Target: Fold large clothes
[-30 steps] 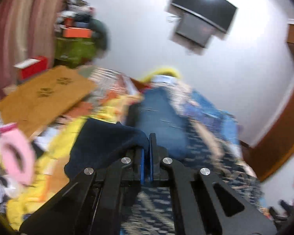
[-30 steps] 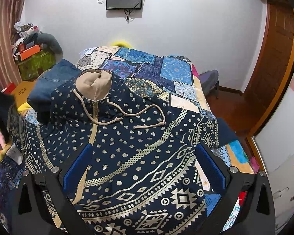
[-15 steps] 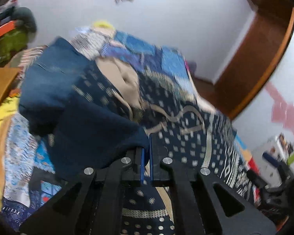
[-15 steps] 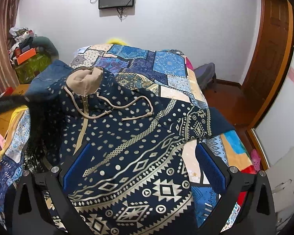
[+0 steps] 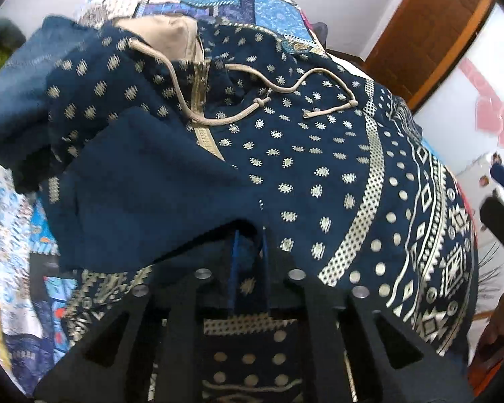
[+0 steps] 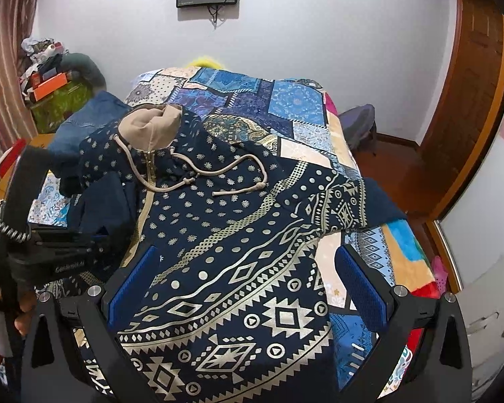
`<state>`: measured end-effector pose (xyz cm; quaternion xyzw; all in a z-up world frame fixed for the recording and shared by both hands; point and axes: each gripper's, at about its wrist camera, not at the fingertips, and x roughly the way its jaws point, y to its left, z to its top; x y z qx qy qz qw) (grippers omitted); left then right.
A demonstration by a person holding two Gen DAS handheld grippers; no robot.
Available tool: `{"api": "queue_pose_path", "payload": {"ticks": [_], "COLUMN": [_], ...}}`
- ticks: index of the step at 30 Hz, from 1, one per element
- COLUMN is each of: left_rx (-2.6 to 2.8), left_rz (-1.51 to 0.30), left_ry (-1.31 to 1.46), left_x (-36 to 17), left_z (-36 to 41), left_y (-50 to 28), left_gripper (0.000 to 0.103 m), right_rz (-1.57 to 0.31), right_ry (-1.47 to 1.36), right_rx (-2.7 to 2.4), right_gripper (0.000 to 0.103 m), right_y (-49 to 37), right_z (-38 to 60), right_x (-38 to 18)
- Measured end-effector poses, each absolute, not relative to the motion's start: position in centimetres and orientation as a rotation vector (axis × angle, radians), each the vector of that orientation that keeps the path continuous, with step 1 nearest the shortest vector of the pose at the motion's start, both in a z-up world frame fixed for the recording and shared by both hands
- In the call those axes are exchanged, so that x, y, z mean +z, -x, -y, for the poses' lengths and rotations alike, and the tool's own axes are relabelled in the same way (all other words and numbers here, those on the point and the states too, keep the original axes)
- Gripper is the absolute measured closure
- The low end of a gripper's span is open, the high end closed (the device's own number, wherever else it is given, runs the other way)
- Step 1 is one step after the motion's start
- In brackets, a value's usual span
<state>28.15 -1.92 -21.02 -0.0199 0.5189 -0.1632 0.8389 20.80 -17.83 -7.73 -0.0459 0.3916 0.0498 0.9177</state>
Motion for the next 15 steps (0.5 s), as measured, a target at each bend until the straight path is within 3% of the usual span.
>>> {"api": "queue_pose_path", "payload": {"ticks": [3,9,15], "left_rx": [-0.325,-0.246,-0.067], "left_rz": [-1.037,-0.897,-0.843], "left_ry": [-0.011,0.036,0.03], "left_x": [-19.1,-14.7,-13.1], "left_z": [1.1,-4.0,-11.2], "left_y": [-26.9,-25.8,-25.0], "left_gripper": [0.061,0.051,0.047], "right_rz": [-0.803,-0.783,-0.777], "right_ry": [0.118,0.167,0.239], "right_rx": [0.117,0.173,0.321], "right_gripper": [0.0,0.0,0.0], "right_y": [-21.1,-22.0,-23.3], "right_z": [17.1,14.6,9.7], "right_x": [-7.4,-6.3,-5.6]}}
